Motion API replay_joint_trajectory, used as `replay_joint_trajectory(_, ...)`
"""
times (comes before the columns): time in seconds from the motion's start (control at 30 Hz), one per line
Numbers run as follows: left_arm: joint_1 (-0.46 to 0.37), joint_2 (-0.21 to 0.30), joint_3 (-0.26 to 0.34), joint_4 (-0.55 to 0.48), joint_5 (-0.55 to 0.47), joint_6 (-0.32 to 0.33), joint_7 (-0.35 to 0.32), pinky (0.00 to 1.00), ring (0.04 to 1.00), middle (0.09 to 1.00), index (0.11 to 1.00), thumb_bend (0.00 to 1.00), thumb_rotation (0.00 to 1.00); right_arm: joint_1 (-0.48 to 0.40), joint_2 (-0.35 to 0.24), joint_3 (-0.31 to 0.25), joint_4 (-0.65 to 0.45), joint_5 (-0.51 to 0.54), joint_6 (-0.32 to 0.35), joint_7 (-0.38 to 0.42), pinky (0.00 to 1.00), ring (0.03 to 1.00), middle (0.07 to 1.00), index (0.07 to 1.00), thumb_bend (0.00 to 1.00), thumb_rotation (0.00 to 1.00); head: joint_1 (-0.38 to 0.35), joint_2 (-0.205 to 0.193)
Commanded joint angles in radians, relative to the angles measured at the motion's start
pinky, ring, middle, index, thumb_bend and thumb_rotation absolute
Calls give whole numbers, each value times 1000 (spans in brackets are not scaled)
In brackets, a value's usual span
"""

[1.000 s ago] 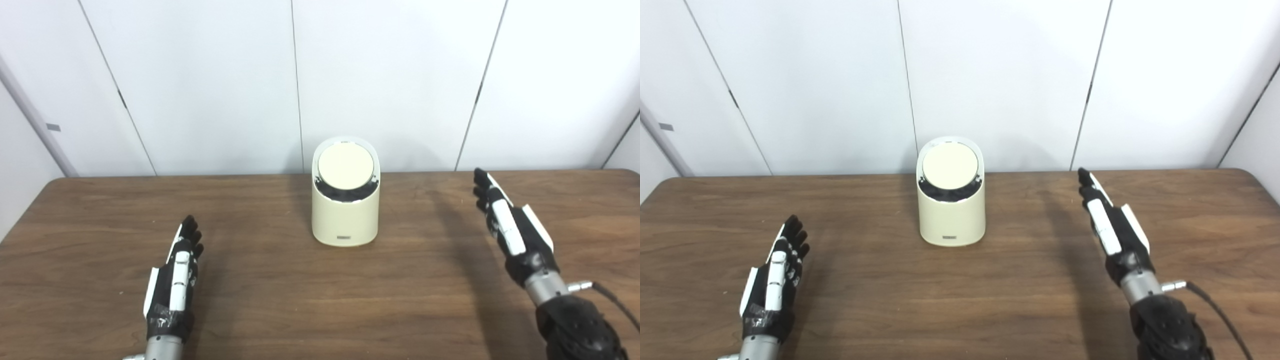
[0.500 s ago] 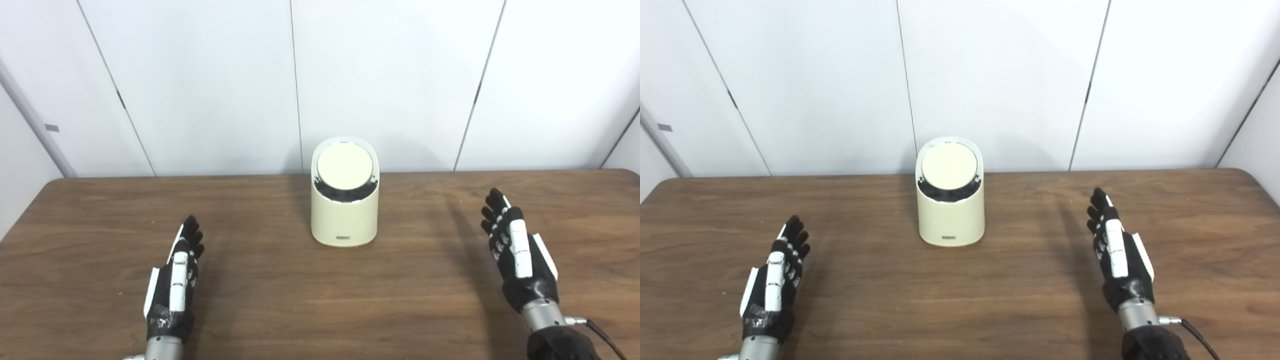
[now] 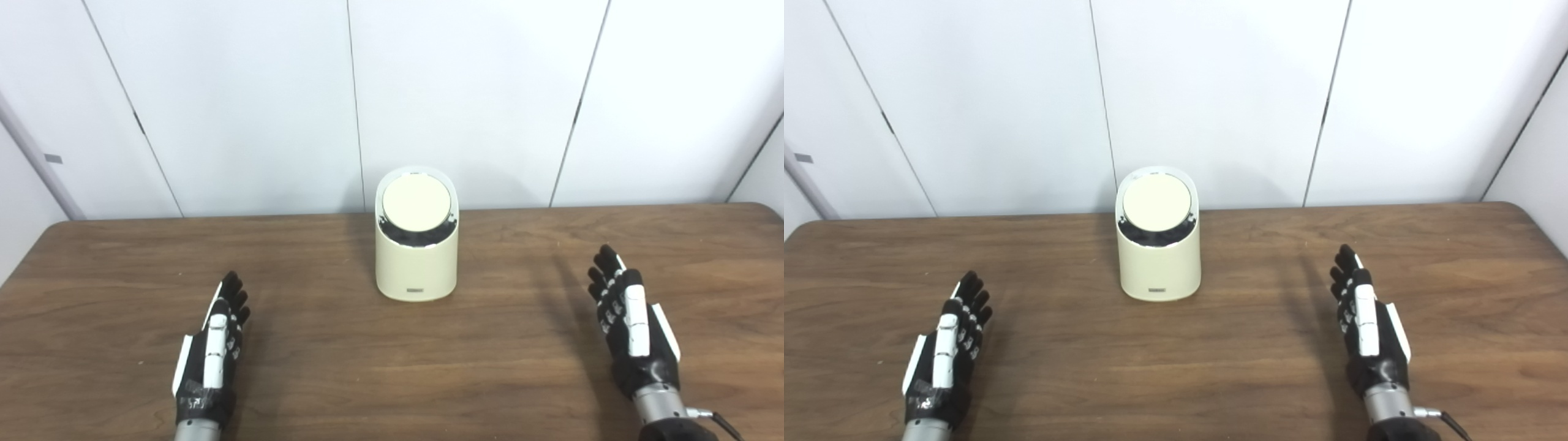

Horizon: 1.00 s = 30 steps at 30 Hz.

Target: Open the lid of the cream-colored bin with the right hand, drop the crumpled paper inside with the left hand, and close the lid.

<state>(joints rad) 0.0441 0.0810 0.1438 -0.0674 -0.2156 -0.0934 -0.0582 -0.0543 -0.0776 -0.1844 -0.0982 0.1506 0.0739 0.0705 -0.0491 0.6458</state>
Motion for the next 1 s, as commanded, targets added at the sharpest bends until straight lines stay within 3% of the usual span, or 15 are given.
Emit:
replay_joint_trajectory(0.0,31,7,3,5,-19,-2,-17,1000,1000,1000,1000,450,901,-10,-1,1,-30,9,-42,-7,1000,980,977,960,493,1000,-3,4)
replay_joint_trajectory(0.67,40,4,6,6,-13,-9,-19,1000,1000,1000,1000,466,901,23,3,33,-55,8,-21,-19,1000,977,973,955,539,1000,12,19)
replay_joint_trajectory(0.97,44,-2,4,2,-13,-6,-16,1000,1000,1000,1000,475,897,30,-3,26,-62,56,-8,-10,1000,979,972,951,501,1000,17,26)
